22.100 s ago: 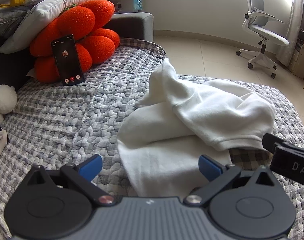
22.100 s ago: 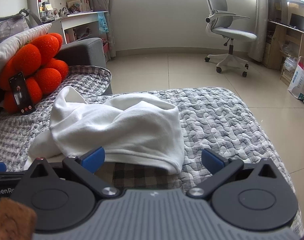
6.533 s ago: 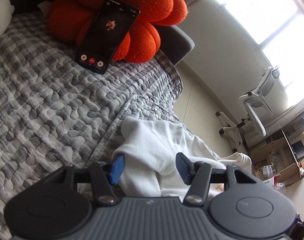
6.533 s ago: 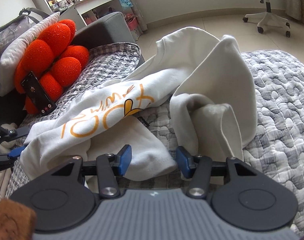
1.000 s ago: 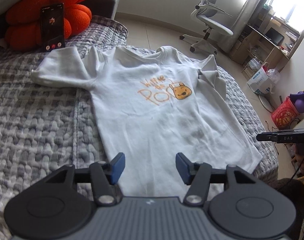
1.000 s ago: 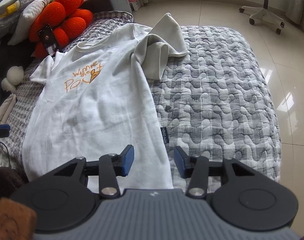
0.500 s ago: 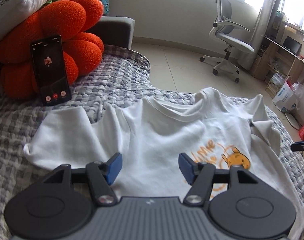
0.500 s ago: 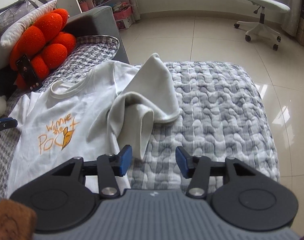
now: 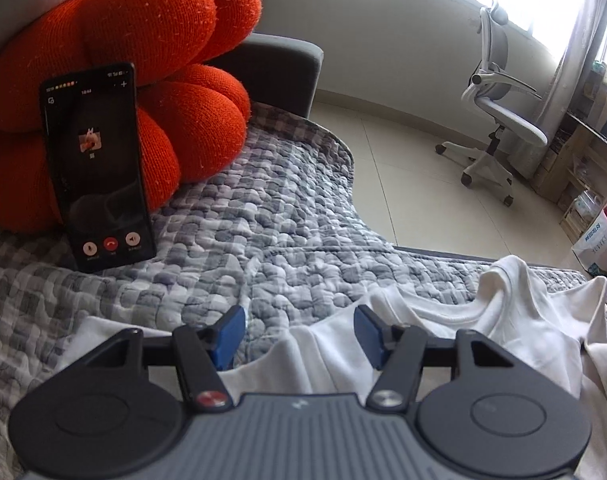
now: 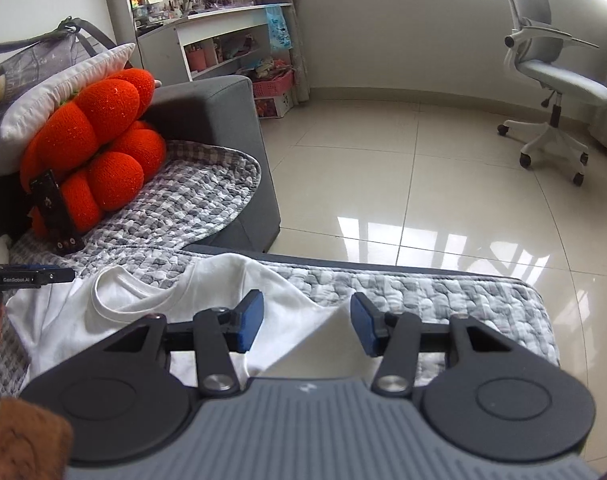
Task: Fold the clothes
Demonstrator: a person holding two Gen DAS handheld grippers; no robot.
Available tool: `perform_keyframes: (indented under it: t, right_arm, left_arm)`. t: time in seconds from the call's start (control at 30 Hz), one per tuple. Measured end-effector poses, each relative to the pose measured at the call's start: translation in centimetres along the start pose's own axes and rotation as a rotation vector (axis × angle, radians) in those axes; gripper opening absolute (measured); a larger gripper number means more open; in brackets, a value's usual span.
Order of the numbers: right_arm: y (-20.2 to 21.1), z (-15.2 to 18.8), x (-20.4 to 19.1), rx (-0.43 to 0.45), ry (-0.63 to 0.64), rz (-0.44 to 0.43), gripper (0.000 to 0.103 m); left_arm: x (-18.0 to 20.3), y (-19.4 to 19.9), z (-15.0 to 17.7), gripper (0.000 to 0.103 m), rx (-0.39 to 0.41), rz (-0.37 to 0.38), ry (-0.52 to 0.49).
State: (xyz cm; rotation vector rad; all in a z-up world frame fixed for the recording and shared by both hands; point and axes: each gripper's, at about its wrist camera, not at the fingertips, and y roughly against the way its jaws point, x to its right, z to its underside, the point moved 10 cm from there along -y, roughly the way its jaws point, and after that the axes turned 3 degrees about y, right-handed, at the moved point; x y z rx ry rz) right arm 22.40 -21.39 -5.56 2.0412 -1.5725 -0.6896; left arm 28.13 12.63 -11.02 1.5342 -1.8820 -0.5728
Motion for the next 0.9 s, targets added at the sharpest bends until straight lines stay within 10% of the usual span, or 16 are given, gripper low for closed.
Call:
perform_keyframes:
  t: [0.6,0.9]
  right_arm:
    - [-11.0,1.9,-1.4,-0.109,0.124,0.062,0.051]
    - [-10.2,2.3,-2.2,-0.071,0.183,0.097,0.004]
  left_arm:
    - [2.0,-2.1,1.4,0.043,-0.035,-0.014,-0.139]
    - [3.0,-2.0,2.0,0.029,-0.027,-0.027,-0.177]
